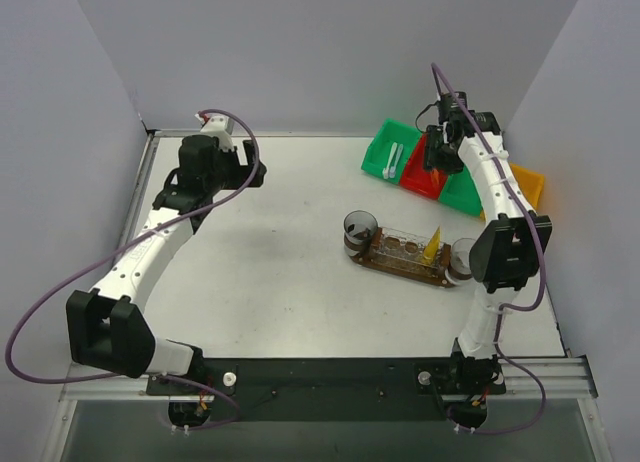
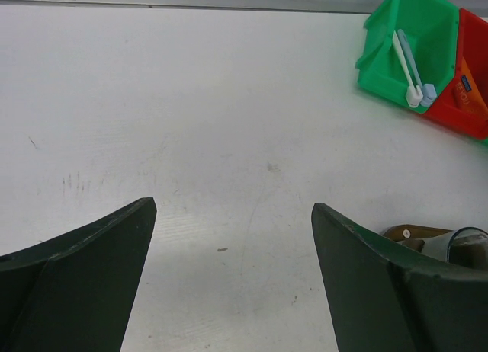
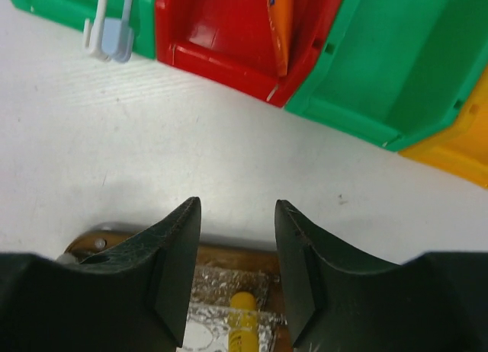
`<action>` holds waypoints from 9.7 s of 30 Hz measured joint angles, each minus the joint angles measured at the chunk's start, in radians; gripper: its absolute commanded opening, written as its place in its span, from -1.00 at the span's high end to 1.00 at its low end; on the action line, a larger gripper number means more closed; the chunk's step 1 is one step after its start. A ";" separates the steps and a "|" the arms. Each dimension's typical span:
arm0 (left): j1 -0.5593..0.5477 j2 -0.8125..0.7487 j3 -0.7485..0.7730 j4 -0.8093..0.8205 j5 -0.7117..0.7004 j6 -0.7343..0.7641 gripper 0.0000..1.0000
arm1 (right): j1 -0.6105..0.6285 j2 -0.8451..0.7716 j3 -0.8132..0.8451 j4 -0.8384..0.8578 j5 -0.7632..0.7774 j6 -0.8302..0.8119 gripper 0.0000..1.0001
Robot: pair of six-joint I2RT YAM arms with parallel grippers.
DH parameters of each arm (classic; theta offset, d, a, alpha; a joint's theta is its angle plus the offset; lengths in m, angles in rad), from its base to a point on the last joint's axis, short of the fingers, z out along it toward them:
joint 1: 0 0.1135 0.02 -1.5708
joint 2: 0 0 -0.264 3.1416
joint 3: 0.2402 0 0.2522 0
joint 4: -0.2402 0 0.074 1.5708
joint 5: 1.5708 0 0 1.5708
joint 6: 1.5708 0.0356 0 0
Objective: Prepare toiletry sets of a toothbrush and toothpaste on the tray
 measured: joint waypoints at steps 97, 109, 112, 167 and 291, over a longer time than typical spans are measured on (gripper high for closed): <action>0.099 0.190 0.193 0.092 0.400 0.097 -0.75 | -0.056 0.075 0.187 0.142 -0.151 -0.057 1.00; -0.136 0.104 0.106 0.166 0.462 0.313 -0.77 | 0.041 -0.226 0.039 -0.081 -0.558 0.027 1.00; -0.175 0.097 0.094 0.175 0.438 0.361 -0.78 | 0.088 -0.256 -0.003 -0.143 -0.646 0.035 1.00; -0.714 -0.150 -0.179 0.058 0.169 0.892 -0.16 | 0.357 -0.314 -0.227 -0.460 -0.980 0.025 1.00; -0.165 -0.103 -0.004 -0.048 0.029 -0.060 -0.65 | 0.358 -0.573 -0.306 -0.182 0.092 0.261 1.00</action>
